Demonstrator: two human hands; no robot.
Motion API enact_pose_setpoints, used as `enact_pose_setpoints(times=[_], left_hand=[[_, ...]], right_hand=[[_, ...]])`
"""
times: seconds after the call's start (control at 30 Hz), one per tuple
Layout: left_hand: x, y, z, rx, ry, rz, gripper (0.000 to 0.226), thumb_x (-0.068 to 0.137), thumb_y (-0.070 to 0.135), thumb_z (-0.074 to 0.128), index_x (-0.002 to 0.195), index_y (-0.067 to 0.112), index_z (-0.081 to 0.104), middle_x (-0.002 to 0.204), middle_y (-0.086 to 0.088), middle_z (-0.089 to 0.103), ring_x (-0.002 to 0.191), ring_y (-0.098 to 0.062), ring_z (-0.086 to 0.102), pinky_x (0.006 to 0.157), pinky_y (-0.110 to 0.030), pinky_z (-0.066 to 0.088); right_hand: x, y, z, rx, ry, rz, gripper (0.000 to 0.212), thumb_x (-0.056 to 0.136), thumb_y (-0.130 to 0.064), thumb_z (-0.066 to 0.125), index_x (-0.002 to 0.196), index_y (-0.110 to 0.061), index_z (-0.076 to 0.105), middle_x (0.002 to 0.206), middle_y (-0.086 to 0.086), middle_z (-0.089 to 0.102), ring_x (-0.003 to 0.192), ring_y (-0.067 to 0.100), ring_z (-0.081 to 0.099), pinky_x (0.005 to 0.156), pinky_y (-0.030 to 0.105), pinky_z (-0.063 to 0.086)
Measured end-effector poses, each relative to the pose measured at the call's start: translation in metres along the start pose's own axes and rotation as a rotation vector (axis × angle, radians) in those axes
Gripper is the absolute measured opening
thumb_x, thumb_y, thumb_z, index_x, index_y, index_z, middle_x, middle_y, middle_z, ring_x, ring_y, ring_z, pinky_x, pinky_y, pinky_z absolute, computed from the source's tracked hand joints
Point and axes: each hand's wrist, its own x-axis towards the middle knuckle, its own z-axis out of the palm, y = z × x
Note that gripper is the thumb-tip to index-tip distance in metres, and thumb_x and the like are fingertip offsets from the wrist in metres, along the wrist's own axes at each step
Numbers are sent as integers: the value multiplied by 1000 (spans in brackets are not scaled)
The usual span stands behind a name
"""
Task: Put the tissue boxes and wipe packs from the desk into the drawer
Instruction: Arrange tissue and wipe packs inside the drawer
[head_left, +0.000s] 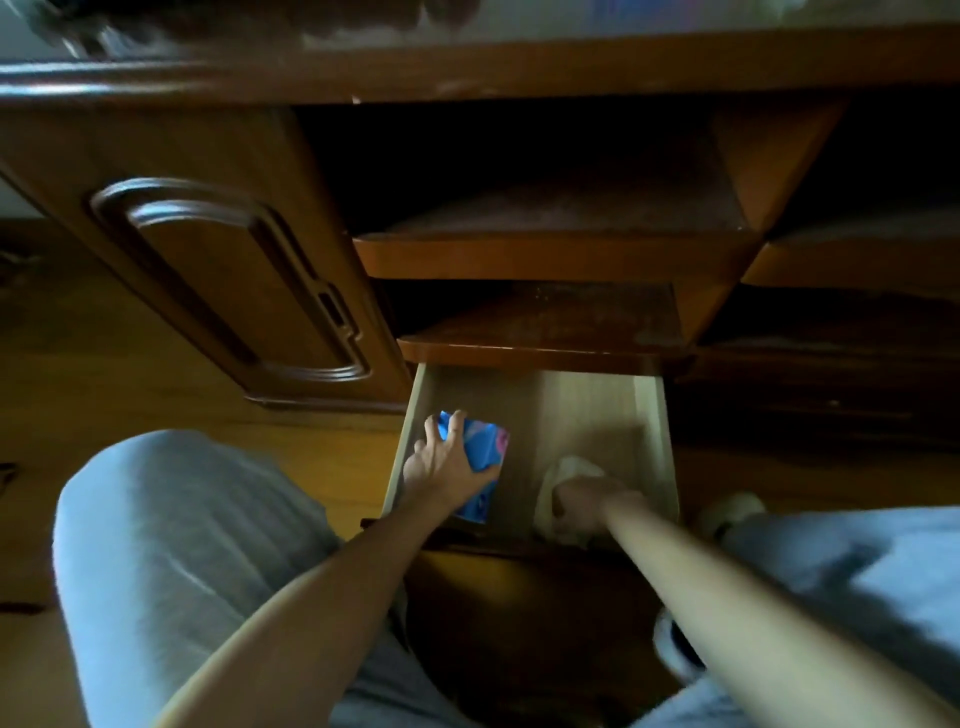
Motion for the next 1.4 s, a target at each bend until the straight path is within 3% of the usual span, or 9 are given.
enact_pose_setpoints(times=[0.4, 0.53, 0.63, 0.77, 0.87, 0.97, 1.13, 1.27, 1.4], left_hand=[[6, 1, 23, 130, -97, -46, 101, 78, 79, 60, 156, 30, 17, 154, -14, 28, 128, -36, 49, 93, -45, 53], [10, -24, 36, 438, -96, -18, 98, 84, 83, 41, 157, 19, 25, 165, -21, 15, 151, -41, 13, 121, -58, 15], [22, -53, 37, 526, -57, 101, 100, 81, 87, 34, 154, 18, 37, 169, -19, 0, 154, -40, -10, 119, -62, -10], [31, -56, 50, 502, -79, 87, 100, 77, 88, 35, 151, 19, 40, 168, -22, -2, 150, -44, -22, 117, -66, -12], [33, -49, 64, 522, -100, 47, 101, 74, 86, 46, 151, 20, 38, 167, -22, -4, 146, -52, -26, 114, -68, -16], [33, -42, 64, 570, -121, 33, 101, 75, 84, 51, 153, 22, 34, 168, -21, 2, 146, -55, -20, 112, -73, -14], [32, -44, 55, 429, -149, 24, 109, 73, 91, 44, 153, 19, 33, 163, -18, 23, 148, -51, -19, 115, -73, -4], [32, -60, 46, 310, -199, 150, 104, 74, 87, 50, 157, 35, 18, 168, -11, 11, 148, -48, -21, 115, -74, -4], [27, -54, 44, 358, -230, 139, 91, 78, 73, 62, 154, 39, 24, 167, -12, 10, 147, -47, -27, 113, -76, -6]], right_hand=[[32, 15, 13, 241, 171, -11, 42, 101, -38, 54, 139, -21, 55, 133, 3, 62, 115, 21, 60, 84, 33, 46], [47, 10, 17, 191, 162, -45, 30, 101, -37, 56, 127, -25, 65, 128, 0, 66, 110, 19, 62, 78, 29, 43], [58, 8, 22, 96, 148, 14, 33, 102, -36, 52, 130, -21, 62, 131, 3, 64, 114, 23, 62, 90, 33, 50], [67, 7, 34, 69, 293, 138, 34, 99, -35, 57, 130, -21, 56, 138, 5, 53, 124, 26, 52, 99, 41, 47], [68, 9, 36, -52, 430, 268, 62, 91, -42, 67, 145, -25, 41, 149, 8, 41, 134, 29, 41, 106, 43, 42], [68, 22, 38, 26, 343, 336, 78, 87, -42, 74, 151, -27, 30, 153, 8, 37, 136, 30, 39, 103, 44, 42], [69, 39, 46, 148, 272, 330, 67, 94, -24, 66, 150, -31, 29, 143, 10, 50, 127, 31, 52, 94, 45, 52], [77, 31, 45, 181, 338, 248, 47, 102, -17, 50, 147, -27, 40, 142, 7, 51, 125, 29, 53, 92, 42, 50], [74, 29, 43, -18, 257, 115, 35, 104, -14, 46, 138, -20, 54, 142, 5, 47, 125, 25, 50, 96, 40, 49]])
